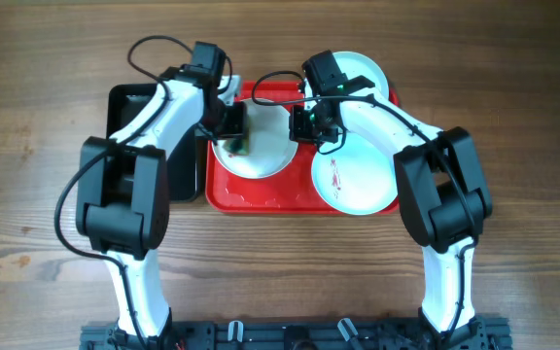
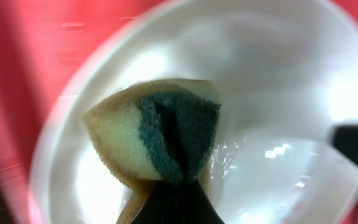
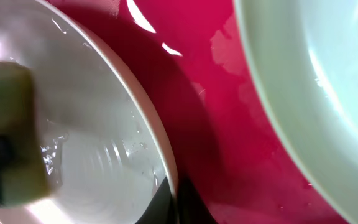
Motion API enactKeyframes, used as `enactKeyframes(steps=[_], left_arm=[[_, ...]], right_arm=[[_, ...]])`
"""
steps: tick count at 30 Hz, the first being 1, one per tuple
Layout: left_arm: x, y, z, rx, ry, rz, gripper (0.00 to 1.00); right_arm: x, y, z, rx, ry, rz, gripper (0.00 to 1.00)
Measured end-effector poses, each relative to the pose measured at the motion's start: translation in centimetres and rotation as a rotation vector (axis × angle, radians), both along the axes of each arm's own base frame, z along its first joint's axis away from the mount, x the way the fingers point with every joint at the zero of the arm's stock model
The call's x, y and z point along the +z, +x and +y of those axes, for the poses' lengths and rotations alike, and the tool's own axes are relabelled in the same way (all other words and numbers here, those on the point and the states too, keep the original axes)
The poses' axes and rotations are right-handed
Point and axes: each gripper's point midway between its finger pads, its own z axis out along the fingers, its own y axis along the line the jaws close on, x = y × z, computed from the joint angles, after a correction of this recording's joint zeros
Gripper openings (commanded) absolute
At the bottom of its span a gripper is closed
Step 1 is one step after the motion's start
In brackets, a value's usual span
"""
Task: Clean dirty plates on tray and stack at the side
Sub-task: 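Carry the sponge with left gripper onto the white plate, then scrub the white plate surface with the sponge in left gripper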
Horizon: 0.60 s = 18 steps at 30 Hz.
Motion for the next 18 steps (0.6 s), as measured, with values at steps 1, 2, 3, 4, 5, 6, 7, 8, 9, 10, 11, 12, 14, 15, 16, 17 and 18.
enactKeyframes(steps=[1,2,3,4,5,6,7,8,9,10,11,12,14,15,16,17,18], left_arm=[[0.0,0.0,-0.6,-0.01,-0.016,-0.002,0.04],[0.1,0.0,-1.3,-0.022,-0.036,-0.007,0.04],[0.1,0.0,-1.7,-0.031,-0.049,-0.011,0.04],[0.1,0.1,-2.3,-0.04,-0.062,-0.016,0.04],[0.1,0.1,-2.5,-0.045,-0.069,-0.017,0.04],[0.1,0.1,-2.7,-0.046,-0.071,-0.02,0.04],[0.1,0.1,-2.6,-0.041,-0.069,-0.018,0.04],[0.0,0.1,-2.5,-0.031,-0.062,-0.015,0.04],[-0.1,0.0,-2.3,-0.018,-0.052,-0.008,0.04],[-0.2,-0.1,-1.8,0.014,-0.022,0.008,0.04],[-0.3,-0.3,-1.4,0.037,0.004,0.021,0.04],[-0.3,-0.7,-0.9,0.058,0.04,0.043,0.04],[-0.4,-1.4,0.0,0.083,0.096,0.071,0.04],[-0.4,-1.7,0.4,0.092,0.125,0.083,0.04],[-0.5,-2.0,0.7,0.099,0.145,0.092,0.04],[-0.4,-2.2,1.1,0.108,0.168,0.1,0.04],[-0.4,-2.5,1.4,0.111,0.186,0.107,0.04]], right_arm=[[0.0,0.0,0.0,0.001,0.0,-0.001,0.04],[0.0,0.0,-0.1,0.001,0.0,-0.001,0.04],[0.0,0.0,-0.1,0.001,0.0,-0.002,0.04],[0.0,0.0,-0.1,0.001,0.0,-0.001,0.04],[0.0,0.0,-0.1,0.001,0.0,-0.001,0.04],[0.0,0.0,-0.1,0.001,0.0,-0.001,0.04],[0.0,0.0,-0.1,0.001,0.0,-0.001,0.04],[0.0,0.0,-0.1,0.001,0.0,-0.001,0.04],[0.0,0.0,-0.1,0.001,0.0,-0.001,0.04],[0.0,0.0,0.0,0.003,0.004,0.001,0.04],[0.0,-0.1,0.1,0.006,0.007,0.003,0.04],[0.0,-0.2,0.3,0.014,0.01,0.003,0.04],[0.0,-0.3,0.5,0.022,0.008,0.002,0.04],[0.0,-0.4,0.5,0.025,0.009,0.002,0.04],[0.0,-0.4,0.6,0.026,0.01,0.002,0.04],[0.0,-0.4,0.6,0.027,0.011,0.002,0.04],[0.0,-0.4,0.6,0.027,0.011,0.002,0.04]])
